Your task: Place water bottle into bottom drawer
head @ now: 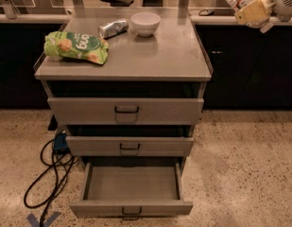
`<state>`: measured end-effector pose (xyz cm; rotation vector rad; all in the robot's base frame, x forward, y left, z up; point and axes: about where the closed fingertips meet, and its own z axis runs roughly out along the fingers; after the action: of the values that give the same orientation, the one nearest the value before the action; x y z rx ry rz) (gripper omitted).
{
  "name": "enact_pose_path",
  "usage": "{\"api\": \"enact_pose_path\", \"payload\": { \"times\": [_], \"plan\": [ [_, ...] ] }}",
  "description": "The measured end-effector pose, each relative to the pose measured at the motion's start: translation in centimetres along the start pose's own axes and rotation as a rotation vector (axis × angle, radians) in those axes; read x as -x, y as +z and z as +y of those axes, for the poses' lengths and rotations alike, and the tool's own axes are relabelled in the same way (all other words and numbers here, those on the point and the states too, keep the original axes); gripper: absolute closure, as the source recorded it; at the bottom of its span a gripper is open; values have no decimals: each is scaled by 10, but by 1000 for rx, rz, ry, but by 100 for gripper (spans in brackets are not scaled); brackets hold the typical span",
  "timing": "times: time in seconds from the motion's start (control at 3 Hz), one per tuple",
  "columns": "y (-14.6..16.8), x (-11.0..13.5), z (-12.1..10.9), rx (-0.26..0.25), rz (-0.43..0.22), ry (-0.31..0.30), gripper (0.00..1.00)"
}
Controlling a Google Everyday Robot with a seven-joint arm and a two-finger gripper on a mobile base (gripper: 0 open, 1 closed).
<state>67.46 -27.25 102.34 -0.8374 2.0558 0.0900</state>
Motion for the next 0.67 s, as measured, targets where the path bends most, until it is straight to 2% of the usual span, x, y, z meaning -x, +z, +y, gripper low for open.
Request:
{"api": "enact_pose_path", "payload": {
  "times": [0.33,0.67],
  "plan": [
    [6,-14,21,50,-16,-26,100],
    [14,-54,74,173,-63,-55,100]
  ]
}}
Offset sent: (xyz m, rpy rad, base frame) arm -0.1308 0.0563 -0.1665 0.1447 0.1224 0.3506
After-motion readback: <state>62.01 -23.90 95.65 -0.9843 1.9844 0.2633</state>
